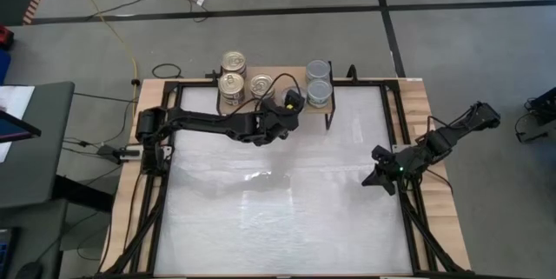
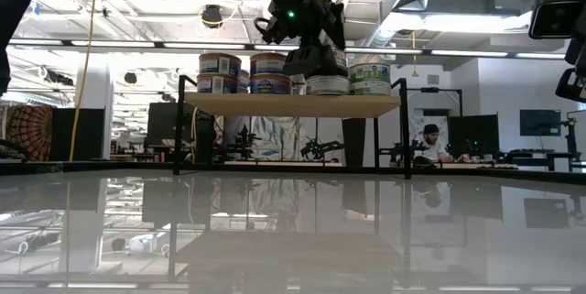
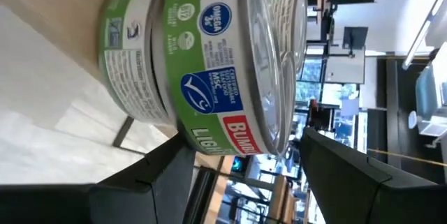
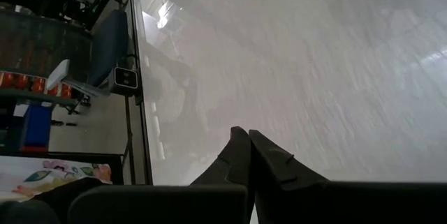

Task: Stack canned seafood by type on shelf
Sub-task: Stack the green white tuna can on top of the other green white tuna can on the shelf

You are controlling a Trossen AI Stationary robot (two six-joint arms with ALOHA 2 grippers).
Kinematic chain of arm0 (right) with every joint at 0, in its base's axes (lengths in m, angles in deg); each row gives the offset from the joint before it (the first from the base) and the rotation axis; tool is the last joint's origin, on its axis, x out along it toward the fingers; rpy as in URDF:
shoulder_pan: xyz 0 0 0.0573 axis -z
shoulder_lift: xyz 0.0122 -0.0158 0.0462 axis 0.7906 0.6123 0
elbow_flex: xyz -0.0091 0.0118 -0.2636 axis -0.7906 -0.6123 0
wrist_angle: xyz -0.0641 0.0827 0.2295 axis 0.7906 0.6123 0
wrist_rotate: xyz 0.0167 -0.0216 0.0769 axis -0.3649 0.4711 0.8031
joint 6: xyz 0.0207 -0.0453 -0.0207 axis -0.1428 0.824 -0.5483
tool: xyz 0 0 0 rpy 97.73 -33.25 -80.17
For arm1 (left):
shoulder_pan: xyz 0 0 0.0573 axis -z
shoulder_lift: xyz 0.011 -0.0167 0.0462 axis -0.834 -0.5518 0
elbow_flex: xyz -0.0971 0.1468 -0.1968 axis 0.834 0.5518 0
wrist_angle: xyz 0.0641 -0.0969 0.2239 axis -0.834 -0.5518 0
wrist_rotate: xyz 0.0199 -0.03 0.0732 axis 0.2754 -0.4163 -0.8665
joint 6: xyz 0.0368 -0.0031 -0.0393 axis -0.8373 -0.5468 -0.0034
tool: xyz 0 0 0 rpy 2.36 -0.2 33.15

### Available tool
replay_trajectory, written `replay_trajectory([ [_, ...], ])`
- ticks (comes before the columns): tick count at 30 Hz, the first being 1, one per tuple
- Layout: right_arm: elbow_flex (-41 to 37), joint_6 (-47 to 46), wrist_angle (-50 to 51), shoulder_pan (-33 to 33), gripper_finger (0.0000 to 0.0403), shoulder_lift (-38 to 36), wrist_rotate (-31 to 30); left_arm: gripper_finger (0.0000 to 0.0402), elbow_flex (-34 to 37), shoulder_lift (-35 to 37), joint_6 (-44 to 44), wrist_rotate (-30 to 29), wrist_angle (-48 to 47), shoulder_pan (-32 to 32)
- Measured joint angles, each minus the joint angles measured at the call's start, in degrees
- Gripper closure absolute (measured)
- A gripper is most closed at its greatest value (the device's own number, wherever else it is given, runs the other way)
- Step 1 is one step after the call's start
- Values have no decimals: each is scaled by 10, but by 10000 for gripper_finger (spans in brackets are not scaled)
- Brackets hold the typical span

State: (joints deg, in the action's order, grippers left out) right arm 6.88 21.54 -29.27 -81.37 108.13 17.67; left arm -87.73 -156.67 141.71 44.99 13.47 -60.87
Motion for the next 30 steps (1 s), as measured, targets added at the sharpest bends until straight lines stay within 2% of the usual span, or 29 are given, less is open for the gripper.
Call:
replay_trajectory([
  [6,0,-1,0,0,377,0,0,156,0,0,-24,60,0,-4],
  [20,0,-1,0,0,377,0,-1,157,0,0,-37,69,-29,-7],
  [24,0,0,0,0,377,0,-1,157,0,0,-44,89,-25,-2],
  [26,0,-1,0,0,377,0,-1,157,0,0,-68,104,-22,1],
  [30,0,-1,0,0,377,0,-1,157,0,0,-182,127,2,10],
])
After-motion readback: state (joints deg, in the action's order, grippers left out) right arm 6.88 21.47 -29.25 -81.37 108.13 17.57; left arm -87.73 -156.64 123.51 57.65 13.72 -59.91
